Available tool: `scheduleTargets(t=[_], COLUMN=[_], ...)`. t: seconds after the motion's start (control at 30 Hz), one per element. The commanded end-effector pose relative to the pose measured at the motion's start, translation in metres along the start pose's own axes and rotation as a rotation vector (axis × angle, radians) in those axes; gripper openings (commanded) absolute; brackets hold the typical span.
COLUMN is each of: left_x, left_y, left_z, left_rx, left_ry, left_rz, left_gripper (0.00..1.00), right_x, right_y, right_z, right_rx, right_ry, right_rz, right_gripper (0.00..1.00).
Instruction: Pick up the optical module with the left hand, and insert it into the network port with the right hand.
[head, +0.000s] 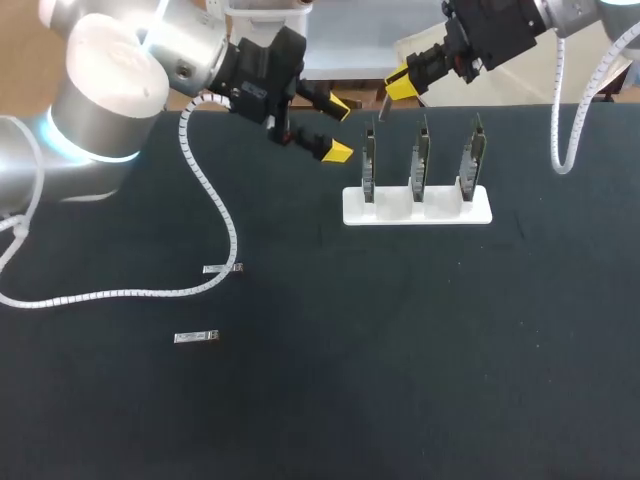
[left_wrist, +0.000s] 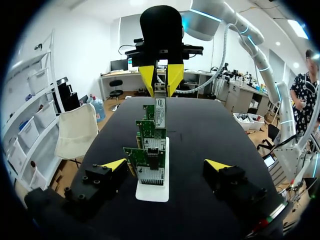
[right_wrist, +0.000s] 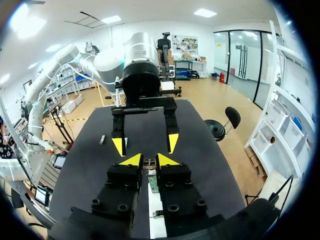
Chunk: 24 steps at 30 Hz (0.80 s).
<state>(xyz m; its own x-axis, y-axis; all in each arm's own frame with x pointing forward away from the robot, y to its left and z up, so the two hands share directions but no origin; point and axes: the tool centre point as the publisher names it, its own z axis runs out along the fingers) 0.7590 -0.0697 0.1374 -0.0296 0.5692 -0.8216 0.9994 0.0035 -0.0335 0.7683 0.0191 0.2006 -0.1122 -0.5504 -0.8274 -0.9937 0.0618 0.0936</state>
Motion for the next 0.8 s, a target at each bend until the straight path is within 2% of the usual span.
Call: scheduleTargets(t=[0.03,0.57,0.8], left_x=[-0.0016,-0.0005,-0.0006], left_y=[0.0024,0.0066,0.0066], left_z=[-0.0007,-0.0001,-0.0002], left_rx=[0.004,0.0,0.0], left_ry=[0.02,-0.001,0.001], left_rz=[0.0,-0.005,-0.006], left_gripper=[1.0,1.0,1.0], right_x=[0.001,0.0,-0.0006], right_y=[0.0027,0.003,0.0053], right_z=[-0.0009,-0.0006,0.0018], right_rx=[0.008,0.006,-0.01], right_ry=[-0.001,0.004,0.04], right_rz=[-0.002,-0.014,-0.061], right_gripper=[0.0,0.0,0.0])
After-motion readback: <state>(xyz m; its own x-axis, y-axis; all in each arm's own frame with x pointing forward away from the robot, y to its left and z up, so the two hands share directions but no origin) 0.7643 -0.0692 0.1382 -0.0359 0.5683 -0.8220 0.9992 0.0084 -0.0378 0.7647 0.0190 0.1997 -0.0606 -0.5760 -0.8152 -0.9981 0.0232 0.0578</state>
